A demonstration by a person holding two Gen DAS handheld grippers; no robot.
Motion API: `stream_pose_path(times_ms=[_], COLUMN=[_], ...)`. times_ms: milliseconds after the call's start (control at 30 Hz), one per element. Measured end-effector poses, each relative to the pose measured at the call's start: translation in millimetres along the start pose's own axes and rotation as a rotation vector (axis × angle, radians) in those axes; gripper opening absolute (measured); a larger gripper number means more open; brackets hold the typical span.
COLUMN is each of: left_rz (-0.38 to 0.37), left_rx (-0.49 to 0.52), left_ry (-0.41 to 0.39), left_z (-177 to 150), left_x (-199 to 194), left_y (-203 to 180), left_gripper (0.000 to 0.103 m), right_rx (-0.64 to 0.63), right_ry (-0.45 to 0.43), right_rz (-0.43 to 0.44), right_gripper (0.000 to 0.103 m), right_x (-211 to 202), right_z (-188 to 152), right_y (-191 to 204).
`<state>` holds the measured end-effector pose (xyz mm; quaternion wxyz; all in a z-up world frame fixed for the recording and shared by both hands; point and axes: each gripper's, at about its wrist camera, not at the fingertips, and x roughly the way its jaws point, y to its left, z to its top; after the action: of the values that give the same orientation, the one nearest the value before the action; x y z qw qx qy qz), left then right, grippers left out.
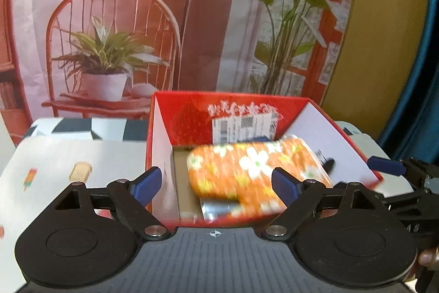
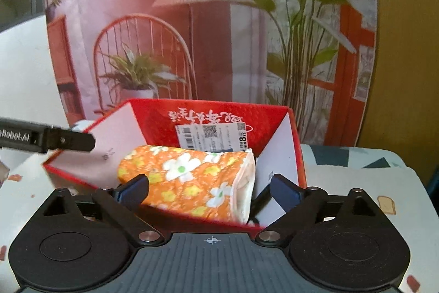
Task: Organize soft objects
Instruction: 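Lift the pillow with both tools into the red box and open them, then move both tools down to the black eye mask on the pile, then close both tools on the black eye mask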
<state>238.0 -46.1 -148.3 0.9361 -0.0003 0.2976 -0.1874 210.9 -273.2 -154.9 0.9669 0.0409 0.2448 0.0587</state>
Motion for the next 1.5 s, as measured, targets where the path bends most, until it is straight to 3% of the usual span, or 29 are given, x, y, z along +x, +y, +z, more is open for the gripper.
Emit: stream_pose_path(times_ms=[100,333,633,800,967,1200,1400,1500], left_rz=[-0.022,-0.031,-0.038,-0.07,-0.093,-0.137,-0.127,-0.08], left_rx=[-0.015,-0.059,-0.077,-0.15,-0.164,-0.134,-0.102,-0.077], left_ry=[0.017,0.051,0.128,0.176,0.22,0.259,0.293,0.279], left_z=[-21,-73,-129,-151,-165,-174,-182,-183], left_x=[-16,-44,-63,-69,-70,-59,-48,-46], left_y=[-2,-7,-19,-16,-16,-25,-32,-34], left_gripper=[0.089,0.089,0.089,0.086,0.071,0.062,0.054,0.031], right_rx=[0.023,0.087,0.007,-0.039,-0.113,-0.184,-0.17,-0.162], right_ry=[-0.024,-0.006,0.078,0.13,0.173,0.228,0.231,0.229], right_rz=[0.007,0.032,0.028,0.034,0.032,0.007,0.01,0.011], right_gripper=[0.102,0.102,0.102,0.102,0.102,0.103,0.103,0.103], right_x=[-22,-57,-79,-86,-84,-71,-67,-67], right_z=[-13,-55,-107,-127,-138,-149,-153,-154], right_y=[3,9,25,38,54,66,64,63])
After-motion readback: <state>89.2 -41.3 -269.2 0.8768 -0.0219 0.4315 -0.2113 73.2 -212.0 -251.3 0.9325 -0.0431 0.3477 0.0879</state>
